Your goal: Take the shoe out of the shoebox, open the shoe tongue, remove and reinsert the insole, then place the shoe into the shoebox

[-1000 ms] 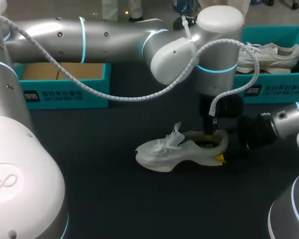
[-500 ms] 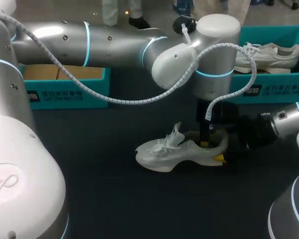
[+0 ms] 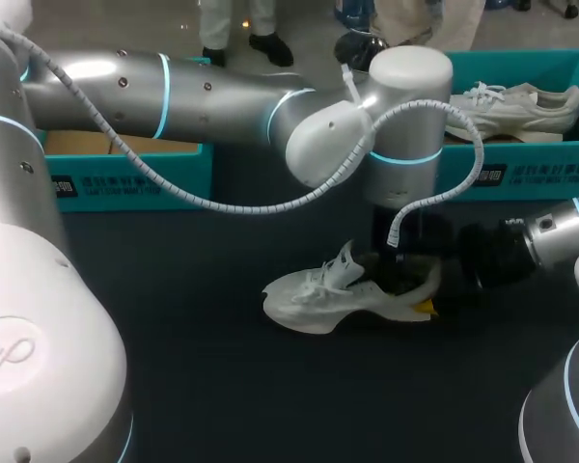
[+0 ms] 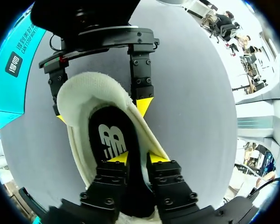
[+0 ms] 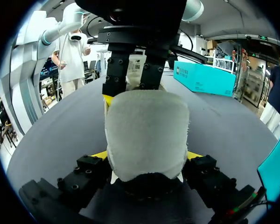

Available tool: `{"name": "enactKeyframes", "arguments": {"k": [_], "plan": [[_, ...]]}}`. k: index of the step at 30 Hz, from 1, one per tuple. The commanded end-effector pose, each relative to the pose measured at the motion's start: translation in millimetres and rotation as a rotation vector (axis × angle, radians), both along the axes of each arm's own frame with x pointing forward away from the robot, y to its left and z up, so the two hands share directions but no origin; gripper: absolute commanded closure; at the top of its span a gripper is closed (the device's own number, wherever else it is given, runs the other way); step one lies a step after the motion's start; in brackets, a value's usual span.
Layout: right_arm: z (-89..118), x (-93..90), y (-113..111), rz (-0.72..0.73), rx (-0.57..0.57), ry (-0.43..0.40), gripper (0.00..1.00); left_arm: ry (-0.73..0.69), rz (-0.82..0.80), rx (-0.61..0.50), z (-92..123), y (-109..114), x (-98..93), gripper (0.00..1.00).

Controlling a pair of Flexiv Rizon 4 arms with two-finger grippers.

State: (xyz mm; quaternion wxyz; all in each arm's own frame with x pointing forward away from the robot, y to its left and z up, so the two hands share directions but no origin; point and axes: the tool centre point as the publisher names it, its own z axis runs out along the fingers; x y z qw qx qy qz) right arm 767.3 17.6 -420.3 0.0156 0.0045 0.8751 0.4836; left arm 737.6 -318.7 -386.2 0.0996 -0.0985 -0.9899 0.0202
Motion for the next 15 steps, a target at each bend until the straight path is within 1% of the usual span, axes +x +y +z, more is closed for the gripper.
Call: {"name": "enactKeyframes", "arguments": {"k": [1,6,15], "plan": [[-2,0.7,2,-0.002,-0.005,0.0,1.0,-0.004,-0.005,0.004,-6,0,-1.2,0.58],[-2,0.7,2,-0.002,-0.005,0.0,1.0,-0.013,-0.012,0.008,-16,2,0.8,0.62],[-2,0.7,2,-0.002,-0.005,0.0,1.0,-0.084,-0.013,-0.008,-32,2,3.5,0.61]]}}
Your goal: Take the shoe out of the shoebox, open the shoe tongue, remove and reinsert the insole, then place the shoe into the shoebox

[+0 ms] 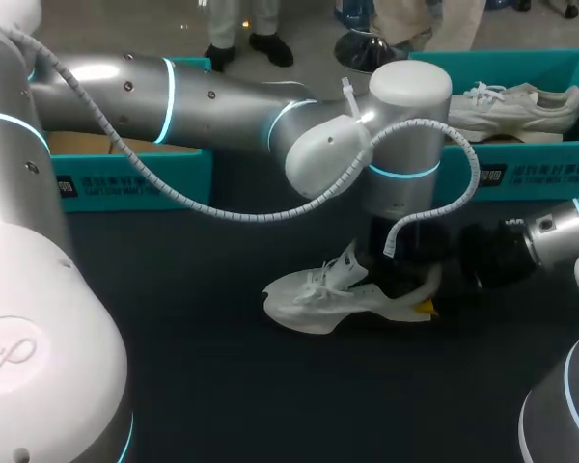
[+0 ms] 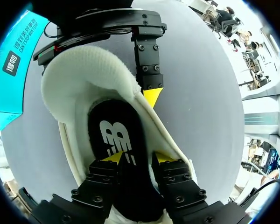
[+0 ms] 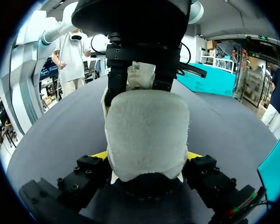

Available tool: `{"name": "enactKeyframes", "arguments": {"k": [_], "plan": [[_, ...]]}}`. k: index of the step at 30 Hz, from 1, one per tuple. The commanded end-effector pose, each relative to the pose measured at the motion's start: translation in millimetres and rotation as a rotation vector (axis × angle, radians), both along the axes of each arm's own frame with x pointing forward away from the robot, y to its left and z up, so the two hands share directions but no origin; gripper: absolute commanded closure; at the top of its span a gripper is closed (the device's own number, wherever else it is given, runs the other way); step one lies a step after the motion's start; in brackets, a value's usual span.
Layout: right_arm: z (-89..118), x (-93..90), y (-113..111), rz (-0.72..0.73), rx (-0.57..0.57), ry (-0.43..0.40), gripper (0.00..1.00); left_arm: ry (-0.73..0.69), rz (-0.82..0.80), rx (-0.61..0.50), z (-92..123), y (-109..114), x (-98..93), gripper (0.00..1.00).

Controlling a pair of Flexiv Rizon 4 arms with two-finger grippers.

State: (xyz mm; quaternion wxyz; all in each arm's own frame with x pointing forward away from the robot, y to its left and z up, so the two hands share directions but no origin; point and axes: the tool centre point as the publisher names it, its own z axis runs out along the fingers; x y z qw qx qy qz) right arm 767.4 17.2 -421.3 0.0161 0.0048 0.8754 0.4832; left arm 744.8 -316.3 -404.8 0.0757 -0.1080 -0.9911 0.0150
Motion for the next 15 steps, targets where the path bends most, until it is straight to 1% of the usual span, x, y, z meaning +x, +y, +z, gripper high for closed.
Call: {"name": "enactKeyframes", "arguments": {"k": [1,2,3,7,15], "plan": [[-1,0.6,2,-0.001,-0.004,0.001,1.0,-0.054,0.01,-0.014,-15,0,-3.1,0.62],[-1,0.6,2,-0.001,-0.004,0.001,1.0,-0.069,0.014,-0.017,-17,0,-2.3,0.66],[-1,0.6,2,-0.001,-0.004,0.001,1.0,-0.078,0.018,-0.016,-18,0,-1.4,0.74],[-1,0.6,2,-0.001,-0.004,0.001,1.0,-0.103,0.027,-0.005,-24,0,2.5,1.0],[-1,0.6,2,-0.001,-0.004,0.001,1.0,-0.144,0.04,-0.01,-26,5,5.6,1.0]]}}
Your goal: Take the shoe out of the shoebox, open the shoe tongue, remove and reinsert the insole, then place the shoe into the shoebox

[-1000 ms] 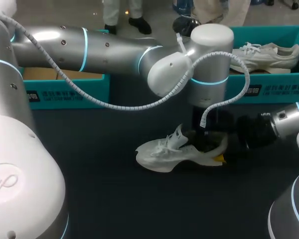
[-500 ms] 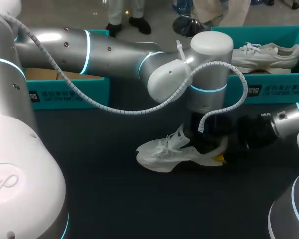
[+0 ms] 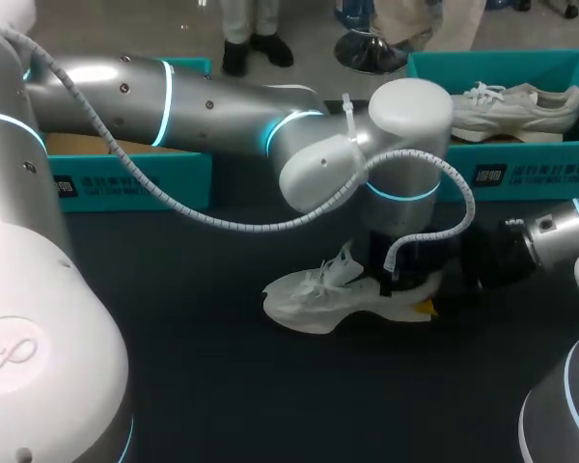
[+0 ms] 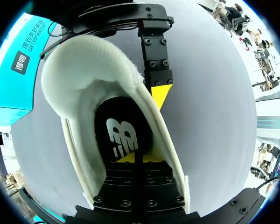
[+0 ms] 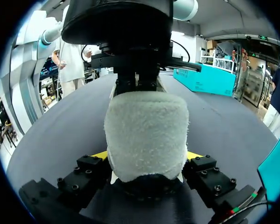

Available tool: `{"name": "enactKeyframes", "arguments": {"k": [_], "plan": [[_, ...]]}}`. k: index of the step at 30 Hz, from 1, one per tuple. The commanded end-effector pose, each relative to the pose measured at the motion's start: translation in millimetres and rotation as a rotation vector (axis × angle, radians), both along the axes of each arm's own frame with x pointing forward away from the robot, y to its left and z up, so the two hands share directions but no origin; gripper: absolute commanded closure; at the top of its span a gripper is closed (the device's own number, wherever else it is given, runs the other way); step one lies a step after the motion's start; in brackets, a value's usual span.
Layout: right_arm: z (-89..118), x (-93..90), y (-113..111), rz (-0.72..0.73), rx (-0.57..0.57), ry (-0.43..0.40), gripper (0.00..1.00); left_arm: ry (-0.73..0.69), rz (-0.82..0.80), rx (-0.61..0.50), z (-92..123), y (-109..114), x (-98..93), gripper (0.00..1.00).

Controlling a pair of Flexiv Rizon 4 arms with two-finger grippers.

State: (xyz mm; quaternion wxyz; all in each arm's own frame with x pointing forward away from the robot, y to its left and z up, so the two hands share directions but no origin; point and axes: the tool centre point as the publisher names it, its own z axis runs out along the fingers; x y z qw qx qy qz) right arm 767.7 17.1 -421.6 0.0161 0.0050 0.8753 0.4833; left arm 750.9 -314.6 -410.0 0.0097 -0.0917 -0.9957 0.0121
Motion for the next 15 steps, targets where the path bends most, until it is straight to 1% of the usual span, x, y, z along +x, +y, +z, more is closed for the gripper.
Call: {"name": "enactKeyframes", "arguments": {"k": [1,8,11,15], "plan": [[-1,0.3,2,-0.001,-0.004,0.001,1.0,-0.01,0.006,-0.008,-19,4,0.0,1.0],[-1,0.3,2,-0.001,-0.004,0.001,1.0,0.027,0.031,-0.06,3,8,6.3,1.0],[-1,0.3,2,-0.001,-0.004,0.001,1.0,0.031,0.034,-0.066,9,10,8.4,1.0],[-1,0.3,2,-0.001,-0.004,0.001,1.0,0.076,0.047,-0.091,17,14,10.4,1.0]]}}
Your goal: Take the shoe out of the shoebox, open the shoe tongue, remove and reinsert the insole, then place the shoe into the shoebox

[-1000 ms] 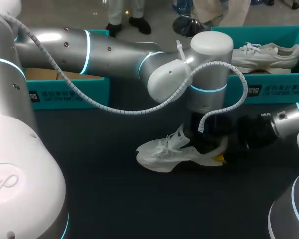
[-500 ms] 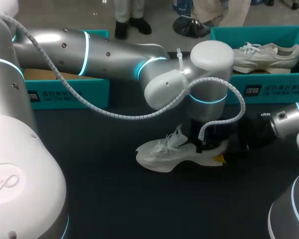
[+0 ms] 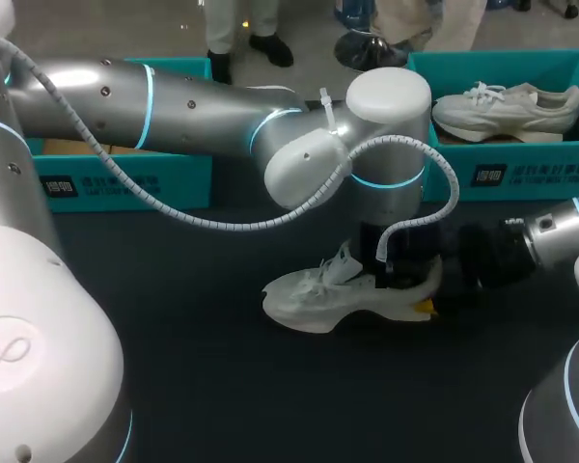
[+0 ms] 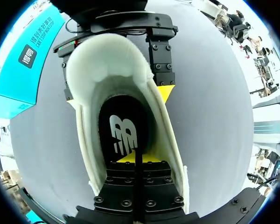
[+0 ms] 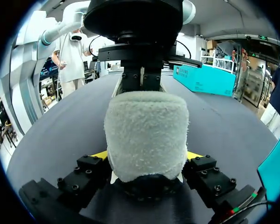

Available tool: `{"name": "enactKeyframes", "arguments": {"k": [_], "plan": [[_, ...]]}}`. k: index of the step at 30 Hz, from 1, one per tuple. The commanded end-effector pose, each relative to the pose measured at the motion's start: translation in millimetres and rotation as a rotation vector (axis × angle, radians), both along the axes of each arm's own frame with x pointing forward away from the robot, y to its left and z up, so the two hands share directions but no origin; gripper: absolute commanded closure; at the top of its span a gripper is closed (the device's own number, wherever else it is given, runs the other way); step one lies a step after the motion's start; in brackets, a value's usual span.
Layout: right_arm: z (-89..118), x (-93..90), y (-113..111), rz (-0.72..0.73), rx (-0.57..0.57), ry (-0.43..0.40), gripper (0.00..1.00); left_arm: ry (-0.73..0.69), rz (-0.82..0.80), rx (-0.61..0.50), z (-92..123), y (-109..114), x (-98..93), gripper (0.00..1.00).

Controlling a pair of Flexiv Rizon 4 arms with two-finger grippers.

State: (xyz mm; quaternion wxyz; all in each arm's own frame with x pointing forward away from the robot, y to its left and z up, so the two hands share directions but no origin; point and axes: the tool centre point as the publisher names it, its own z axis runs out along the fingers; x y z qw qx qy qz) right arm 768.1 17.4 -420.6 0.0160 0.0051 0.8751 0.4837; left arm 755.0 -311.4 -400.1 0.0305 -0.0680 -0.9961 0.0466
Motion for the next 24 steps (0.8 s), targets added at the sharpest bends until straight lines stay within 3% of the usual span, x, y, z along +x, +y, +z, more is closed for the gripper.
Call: {"name": "enactKeyframes", "arguments": {"k": [1,24], "plan": [[-2,0.0,2,-0.001,-0.005,0.0,1.0,0.038,0.002,-0.033,10,11,6.2,1.0],[-2,0.0,2,-0.001,-0.005,0.0,1.0,0.26,-0.026,-0.209,52,18,-1.0,1.0]]}}
